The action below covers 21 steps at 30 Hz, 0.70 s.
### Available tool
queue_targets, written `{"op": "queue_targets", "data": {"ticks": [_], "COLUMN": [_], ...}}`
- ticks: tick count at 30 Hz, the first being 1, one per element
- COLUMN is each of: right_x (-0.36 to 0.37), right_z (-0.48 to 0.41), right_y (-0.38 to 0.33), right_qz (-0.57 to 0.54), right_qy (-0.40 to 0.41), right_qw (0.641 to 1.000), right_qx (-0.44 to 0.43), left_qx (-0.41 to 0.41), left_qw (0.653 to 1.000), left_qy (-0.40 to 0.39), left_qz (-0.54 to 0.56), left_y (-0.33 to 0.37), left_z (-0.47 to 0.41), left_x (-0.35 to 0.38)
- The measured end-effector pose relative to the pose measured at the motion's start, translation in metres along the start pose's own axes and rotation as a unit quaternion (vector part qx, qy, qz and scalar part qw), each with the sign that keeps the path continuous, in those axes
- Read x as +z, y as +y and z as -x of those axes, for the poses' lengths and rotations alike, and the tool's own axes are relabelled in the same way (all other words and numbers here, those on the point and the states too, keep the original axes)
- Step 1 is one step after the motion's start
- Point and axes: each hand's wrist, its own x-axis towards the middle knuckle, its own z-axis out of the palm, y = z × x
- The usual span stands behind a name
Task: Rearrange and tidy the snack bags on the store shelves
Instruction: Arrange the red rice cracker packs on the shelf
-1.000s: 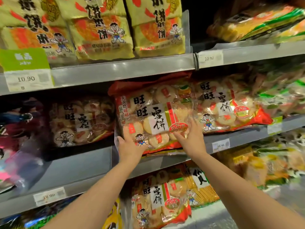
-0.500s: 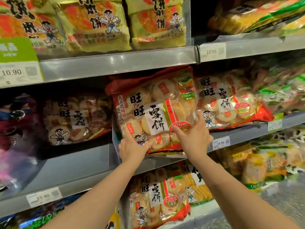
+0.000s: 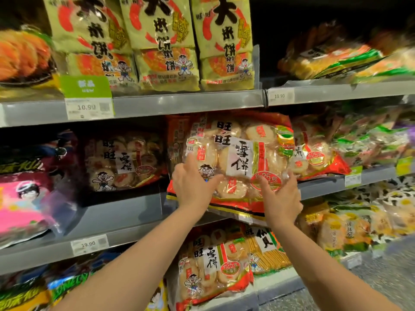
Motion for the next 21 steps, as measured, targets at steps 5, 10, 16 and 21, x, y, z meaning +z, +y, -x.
{"op": "queue_targets", "data": {"ticks": [5, 10, 16, 21], "right_x": [0.010, 0.043, 0.102, 0.142], "right_z": [0.035, 0.087, 0.143, 0.138], "right_y": [-0.036, -0.089, -0.144, -0.156], "right_qz": [-0.019, -0.035, -0.034, -0.005], "right_qy": [-0.040, -0.090, -0.216, -0.247], "right_qw": [0.998, 0.991, 0.966, 0.958], "right_qx": [-0.050, -0.093, -0.139, -0.142], "left_qx": [-0.024, -0.024, -0.110, -0.136], "left_qw": [0.998, 0.989, 0.972, 0.967], "left_qy": [0.049, 0.108, 0.137, 0.153], "left_qz": [-0.035, -0.097, -0.155, -0.151], "left_y": [-0.037, -0.098, -0.173, -0.196], "left_z": [0.016, 0.015, 0.004, -0.012], "left_x": [-0.046, -0.113, -0.173, -0.166]}}
